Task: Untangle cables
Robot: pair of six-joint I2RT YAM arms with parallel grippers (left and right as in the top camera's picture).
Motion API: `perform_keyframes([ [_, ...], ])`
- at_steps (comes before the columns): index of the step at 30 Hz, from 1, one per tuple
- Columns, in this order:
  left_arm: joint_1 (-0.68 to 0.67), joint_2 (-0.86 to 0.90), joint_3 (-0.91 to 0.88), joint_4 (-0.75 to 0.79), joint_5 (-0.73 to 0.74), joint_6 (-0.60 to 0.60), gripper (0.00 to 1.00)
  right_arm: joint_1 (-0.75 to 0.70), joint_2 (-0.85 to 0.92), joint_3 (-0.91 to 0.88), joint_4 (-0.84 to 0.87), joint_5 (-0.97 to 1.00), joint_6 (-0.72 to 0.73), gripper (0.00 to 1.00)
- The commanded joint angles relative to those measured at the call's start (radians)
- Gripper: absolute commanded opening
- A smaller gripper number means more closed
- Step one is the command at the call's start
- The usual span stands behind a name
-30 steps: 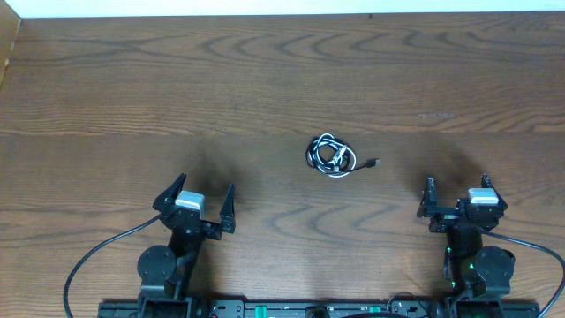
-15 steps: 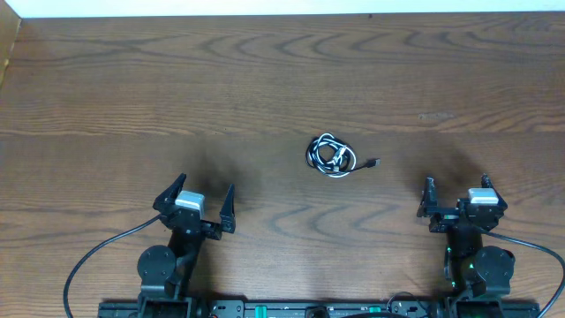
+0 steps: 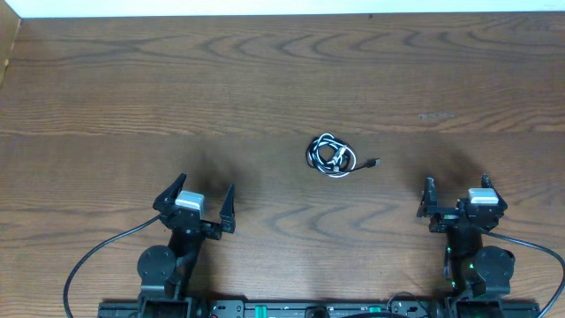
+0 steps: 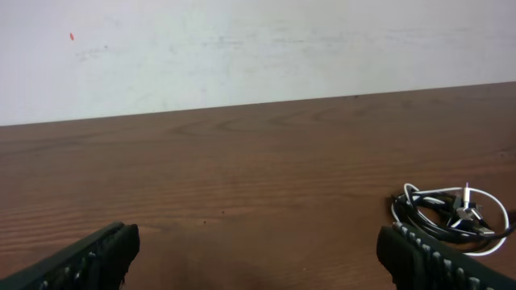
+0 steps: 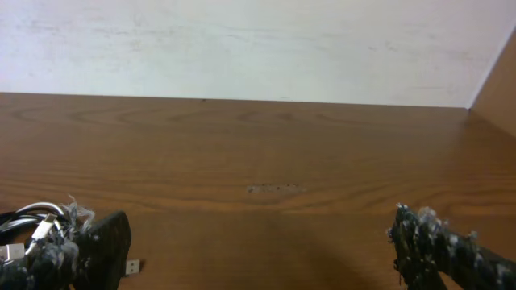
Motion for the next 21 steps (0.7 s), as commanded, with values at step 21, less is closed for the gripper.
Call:
perform_keyframes([
  [21, -0.006, -0.004, -0.014, -0.034, -0.006, -0.14, 0.98, -0.002, -0.001, -0.001, 0.027, 0.031, 0.089, 0.99],
])
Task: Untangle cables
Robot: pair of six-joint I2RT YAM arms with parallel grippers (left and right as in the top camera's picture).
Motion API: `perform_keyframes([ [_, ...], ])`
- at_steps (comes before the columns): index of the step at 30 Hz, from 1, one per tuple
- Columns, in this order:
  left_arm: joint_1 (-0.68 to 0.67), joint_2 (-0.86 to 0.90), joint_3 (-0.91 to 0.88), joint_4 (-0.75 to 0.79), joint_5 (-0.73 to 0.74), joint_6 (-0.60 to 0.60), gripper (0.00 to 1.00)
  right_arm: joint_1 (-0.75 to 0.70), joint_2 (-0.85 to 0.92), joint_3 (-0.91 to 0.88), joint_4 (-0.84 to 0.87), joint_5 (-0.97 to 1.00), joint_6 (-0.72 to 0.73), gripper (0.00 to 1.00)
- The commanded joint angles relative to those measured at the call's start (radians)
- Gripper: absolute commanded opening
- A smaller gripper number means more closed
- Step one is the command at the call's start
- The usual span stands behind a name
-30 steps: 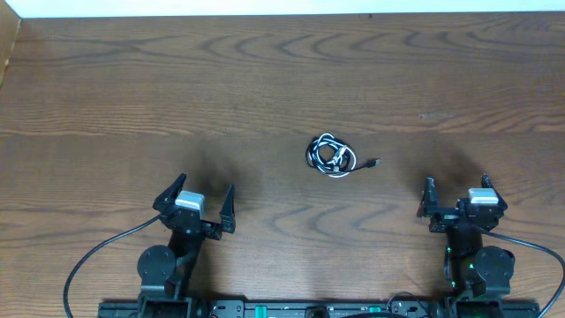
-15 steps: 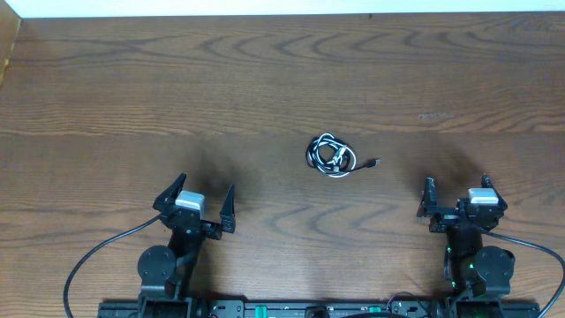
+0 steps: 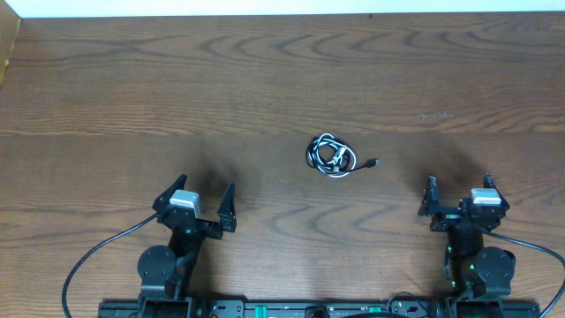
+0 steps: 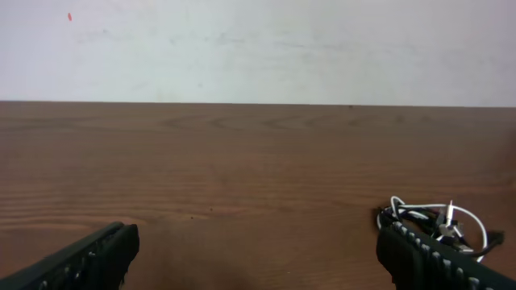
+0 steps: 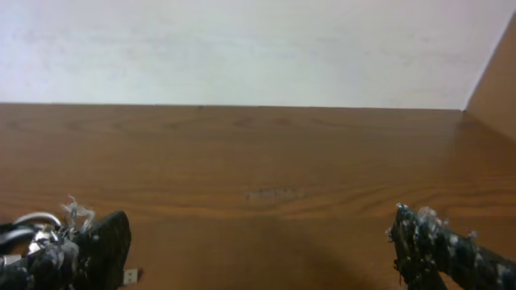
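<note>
A small tangled bundle of black and white cables [image 3: 331, 156] lies on the wooden table [image 3: 265, 79], right of centre, with one plug end [image 3: 374, 163] sticking out to the right. My left gripper [image 3: 196, 205] stands open near the front left, well short of the bundle; in its wrist view the bundle [image 4: 435, 223] shows just behind the right finger. My right gripper [image 3: 457, 199] stands open at the front right with nothing between its fingers; its wrist view shows the cables [image 5: 32, 229] behind the left finger and the plug [image 5: 129, 276].
A white wall [image 4: 258, 48] runs along the table's far edge. A wooden side panel [image 5: 493, 80] rises at the table's right end. Each arm's black cable [image 3: 97, 256] trails along the front edge near its base.
Both grippers have shifted slightly, the left one levelling so the far table edge now looks horizontal. The cable bundle has not moved. Both grippers remain open.
</note>
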Motion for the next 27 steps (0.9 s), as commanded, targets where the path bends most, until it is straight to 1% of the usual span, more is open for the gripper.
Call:
perform_keyframes([
  [1, -0.006, -0.004, -0.005, -0.043, -0.004, -0.032, 0.98, -0.002, -0.001, -0.001, 0.005, 0.015, 0.087, 0.99],
  [5, -0.006, -0.004, 0.027, -0.094, -0.004, -0.032, 0.98, -0.002, -0.001, -0.001, 0.007, 0.015, 0.125, 0.99],
  [10, -0.006, -0.004, 0.074, -0.159, -0.005, -0.032, 0.98, -0.002, -0.001, 0.013, -0.013, 0.016, 0.129, 0.99],
  [16, -0.006, 0.024, 0.148, -0.27, -0.004, -0.034, 0.98, -0.002, 0.005, 0.05, -0.119, 0.016, 0.129, 0.99],
  [18, -0.006, 0.044, 0.178, -0.304, -0.004, -0.058, 0.98, -0.002, 0.015, 0.069, -0.165, 0.016, 0.129, 0.99],
  [22, -0.006, 0.093, 0.237, -0.371, -0.004, -0.109, 0.98, -0.002, 0.061, 0.113, -0.228, 0.009, 0.129, 0.99],
  [27, -0.006, 0.196, 0.32, -0.477, -0.004, -0.115, 0.98, -0.002, 0.178, 0.187, -0.271, -0.004, 0.129, 0.99],
])
